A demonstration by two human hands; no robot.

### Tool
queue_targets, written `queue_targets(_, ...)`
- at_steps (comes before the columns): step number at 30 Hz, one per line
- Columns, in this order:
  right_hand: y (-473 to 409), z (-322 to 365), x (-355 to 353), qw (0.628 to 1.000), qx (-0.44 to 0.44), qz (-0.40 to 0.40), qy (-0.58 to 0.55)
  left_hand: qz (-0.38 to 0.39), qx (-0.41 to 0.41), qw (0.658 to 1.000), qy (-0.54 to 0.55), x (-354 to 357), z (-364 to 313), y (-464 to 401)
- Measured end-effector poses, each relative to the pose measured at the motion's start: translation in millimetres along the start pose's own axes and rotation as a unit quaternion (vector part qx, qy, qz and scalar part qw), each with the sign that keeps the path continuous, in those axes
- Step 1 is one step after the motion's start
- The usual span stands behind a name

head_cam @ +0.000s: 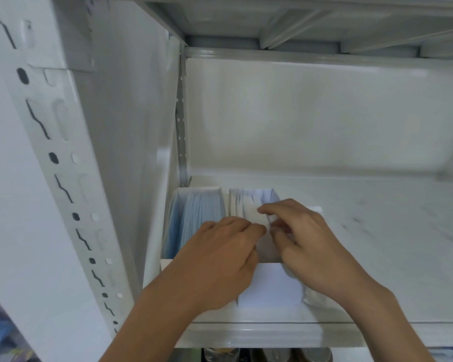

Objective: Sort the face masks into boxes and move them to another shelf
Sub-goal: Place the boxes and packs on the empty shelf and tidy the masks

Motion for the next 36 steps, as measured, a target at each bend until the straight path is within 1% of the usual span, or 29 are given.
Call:
queue_targets(2, 3.0, -2.2, -5.7, 0.999, -0.005, -0.050, 0.002, 0.005, -0.003, 1.000, -0.007, -0.3, -1.7, -3.8)
queue_targets(4, 5.7, -8.1, -10.6, 0.996, 0.014, -0.079, 0.046, 0.014, 0.002, 1.000, -0.023, 0.1, -3.3, -6.8)
queue_targets(7, 8.4, -15.2, -6.5, 0.994, 0.018, -0.039, 0.102, 0.032, 0.009, 0.999, -0.031, 0.5, -1.7, -11.4)
queue_targets(10, 12.0, -16.2, -4.9, 0.996, 0.027, -0.036, 0.079, 0.042, 0.001, 0.999, -0.029, 0.5, 2.6, -14.5)
queue_targets(13, 11.2, -13.9, -7.1, 0.993, 0.052, -0.047, 0.092, 0.028, -0.001, 0.999, -0.038, -0.2, 4.6, -18.0)
queue_targets(16, 7.6, -10.9, -5.6, 0.990, 0.052, -0.009, 0.134, 0.000, -0.016, 1.000, -0.025, -4.0, 6.6, -22.2)
queue_targets(19, 5.1, -14.7, -3.9, 0.991, 0.072, 0.027, 0.108, -0.030, -0.022, 0.996, -0.085, -7.8, 6.6, -20.9)
queue_targets(21, 3.4, -17.0, -2.8, 0.993, 0.080, 0.029, 0.084, -0.031, -0.019, 0.991, -0.130, -7.7, 5.1, -19.2)
queue_targets(23, 3.1, -18.6, -1.3, 0.995, 0.080, 0.016, 0.059, -0.029, -0.009, 0.988, -0.151, -8.2, 3.4, -19.4)
queue_targets(26, 5.0, -20.8, 0.9, 0.997, 0.071, -0.011, 0.041, -0.011, 0.001, 0.994, -0.111, -5.4, 0.7, -20.9)
queue_targets(28, 7.3, -20.7, 3.1, 0.997, 0.072, -0.008, 0.028, -0.010, -0.001, 0.996, -0.089, -2.2, 0.3, -19.2)
queue_targets(32, 7.0, -19.6, 9.5, 0.996, 0.075, 0.010, 0.036, -0.075, 0.004, 0.996, -0.055, -5.4, -2.7, -11.4)
queue_targets(36, 4.8, -25.9, 11.2, 0.996, 0.085, -0.022, -0.027, -0.045, 0.000, 0.996, -0.082, 1.3, -3.0, -5.2)
Point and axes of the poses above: each hand's wrist, its own y-axis away from the middle knuckle, its own x-axis out of the palm, z = x × y, the point moved 4 cm from there along -y, towards the middle knuckle, and after that the axes turned 11 degrees about x, right-handed, at the moved point
